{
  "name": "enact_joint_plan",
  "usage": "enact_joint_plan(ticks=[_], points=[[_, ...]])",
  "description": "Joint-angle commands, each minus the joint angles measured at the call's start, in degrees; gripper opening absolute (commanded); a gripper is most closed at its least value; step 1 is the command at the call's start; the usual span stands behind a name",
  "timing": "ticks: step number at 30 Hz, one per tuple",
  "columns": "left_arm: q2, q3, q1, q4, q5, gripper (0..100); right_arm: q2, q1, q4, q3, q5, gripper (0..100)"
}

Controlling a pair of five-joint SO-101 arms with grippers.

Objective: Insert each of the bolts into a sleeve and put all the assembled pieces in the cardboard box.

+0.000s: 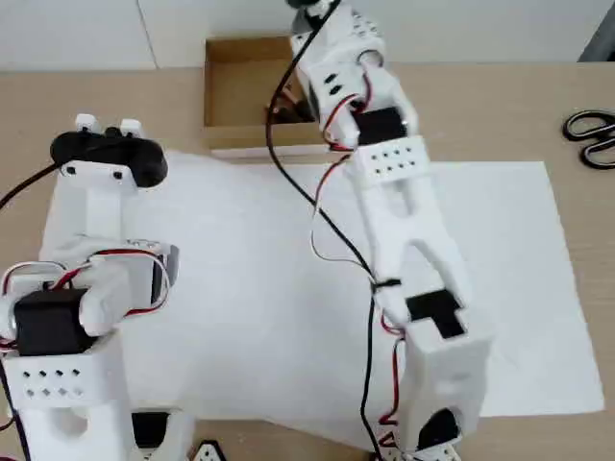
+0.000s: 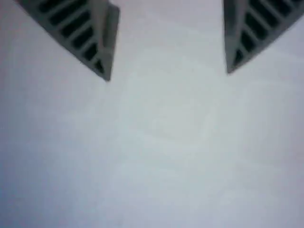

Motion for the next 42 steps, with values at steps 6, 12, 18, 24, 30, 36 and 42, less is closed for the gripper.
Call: enact_joint_plan(ticks=[6, 12, 18, 24, 30, 36, 42], points=[[-0.5, -2.4, -0.3, 0.3, 0.3, 15, 13.9, 0.7, -19.3, -4.5, 0.5, 0.3], [-0.5, 0.2, -0.2, 0.1, 0.3, 15, 22.2, 0.7, -26.2, -4.6, 0.5, 0.3], [-0.5, 0.3, 0.1, 0.0, 0.3, 15, 25.9, 0.8, -28.4, -4.6, 0.6, 0.4], [-0.5, 0.3, 0.1, 0.0, 0.3, 15, 27.1, 0.7, -27.9, -4.6, 0.7, 4.2], [-0.5, 0.3, 0.2, 0.0, 0.3, 15, 28.9, 0.7, -24.4, -4.6, 0.7, 23.0], [-0.5, 0.1, 0.2, 0.0, 0.3, 15, 28.8, 1.1, -24.1, -9.7, 0.7, 23.4], [-0.5, -5.2, 0.2, -0.1, -0.2, 15, 25.9, 1.8, -15.8, -23.0, 0.7, 23.4]])
